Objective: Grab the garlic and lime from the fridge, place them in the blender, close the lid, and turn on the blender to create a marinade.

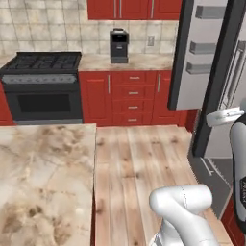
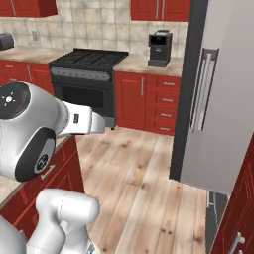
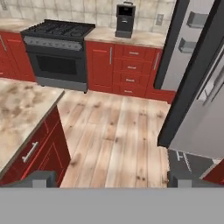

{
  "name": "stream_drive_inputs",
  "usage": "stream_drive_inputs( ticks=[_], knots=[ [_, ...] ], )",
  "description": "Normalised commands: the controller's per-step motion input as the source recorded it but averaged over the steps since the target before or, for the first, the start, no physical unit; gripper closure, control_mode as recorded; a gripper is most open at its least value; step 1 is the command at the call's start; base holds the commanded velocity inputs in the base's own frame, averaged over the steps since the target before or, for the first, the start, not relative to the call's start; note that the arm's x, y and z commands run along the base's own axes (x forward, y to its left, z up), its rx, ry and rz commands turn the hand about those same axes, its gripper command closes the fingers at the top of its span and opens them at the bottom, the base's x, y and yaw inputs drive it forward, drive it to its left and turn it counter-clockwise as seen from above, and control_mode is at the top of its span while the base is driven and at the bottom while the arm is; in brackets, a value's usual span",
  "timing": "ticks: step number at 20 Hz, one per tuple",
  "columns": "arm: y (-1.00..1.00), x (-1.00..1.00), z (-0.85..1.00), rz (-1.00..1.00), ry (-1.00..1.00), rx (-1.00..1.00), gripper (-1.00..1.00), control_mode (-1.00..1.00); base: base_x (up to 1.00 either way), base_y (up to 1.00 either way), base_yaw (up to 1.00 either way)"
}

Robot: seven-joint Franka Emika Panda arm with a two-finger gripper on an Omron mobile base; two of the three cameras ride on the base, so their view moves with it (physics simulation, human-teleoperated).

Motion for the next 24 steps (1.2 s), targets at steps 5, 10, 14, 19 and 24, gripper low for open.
stream_drive_inputs(
  ticks=[5,10,14,19,24],
  knots=[
    [0.00,0.00,0.00,0.00,0.00,0.00,-1.00,1.00,1.00,0.00,-0.10],
    [0.00,0.00,0.00,0.00,0.00,0.00,-1.00,1.00,1.00,0.00,-0.25],
    [0.00,0.00,0.00,0.00,0.00,0.00,-1.00,1.00,1.00,0.13,-0.28],
    [0.00,0.00,0.00,0.00,0.00,0.00,-1.00,1.00,1.00,0.06,-0.21],
    [0.00,0.00,0.00,0.00,0.00,0.00,-1.00,1.00,0.86,0.00,-0.45]
  ],
)
